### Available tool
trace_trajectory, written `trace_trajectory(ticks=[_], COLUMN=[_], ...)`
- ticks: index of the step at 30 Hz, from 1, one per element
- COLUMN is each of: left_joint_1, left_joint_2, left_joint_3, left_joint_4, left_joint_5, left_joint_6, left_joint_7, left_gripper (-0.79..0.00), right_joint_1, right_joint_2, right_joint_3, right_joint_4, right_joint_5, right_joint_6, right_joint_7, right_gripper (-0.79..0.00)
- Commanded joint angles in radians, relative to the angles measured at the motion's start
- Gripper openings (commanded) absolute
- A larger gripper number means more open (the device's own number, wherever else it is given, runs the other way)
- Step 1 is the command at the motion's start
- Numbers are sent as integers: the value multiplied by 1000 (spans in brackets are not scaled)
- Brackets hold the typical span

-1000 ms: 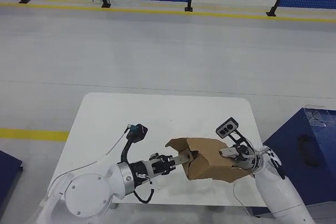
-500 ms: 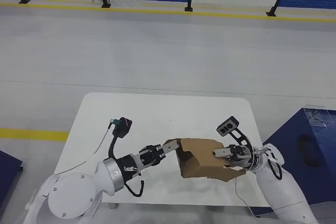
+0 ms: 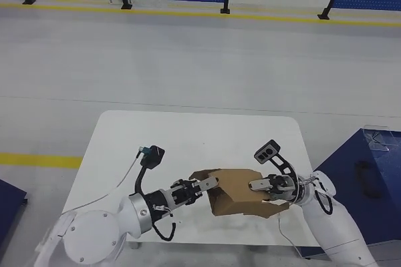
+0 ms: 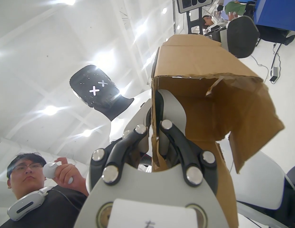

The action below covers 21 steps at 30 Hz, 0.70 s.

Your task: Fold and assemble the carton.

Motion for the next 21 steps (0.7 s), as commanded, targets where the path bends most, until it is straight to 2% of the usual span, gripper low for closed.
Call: trace_trajectory(ticks=[1,9,13,17,21], left_joint_1=[-18,-62,-66,-31,38], left_joint_2=[0,-3,-4,-1,3], left_joint_3=[20,95,97,33,-95], left_joint_4=[14,42,27,-30,-78], left_joint_5=[14,43,44,16,-54], left_joint_6=[16,26,22,2,-28], left_joint_7=[-7,-17,11,63,132], left_gripper=[0,0,0,0,0], right_joint_1=[0,-5,-6,8,26], right_joint_2=[0,1,0,-6,-14], right_joint_3=[1,-6,-13,-26,-68], right_joint_4=[-3,-11,7,63,117], right_joint_5=[3,30,69,145,240], right_joint_6=[1,23,58,153,334], right_joint_7=[0,0,0,-5,-32], right_gripper=[-785,-785,-785,-785,-785])
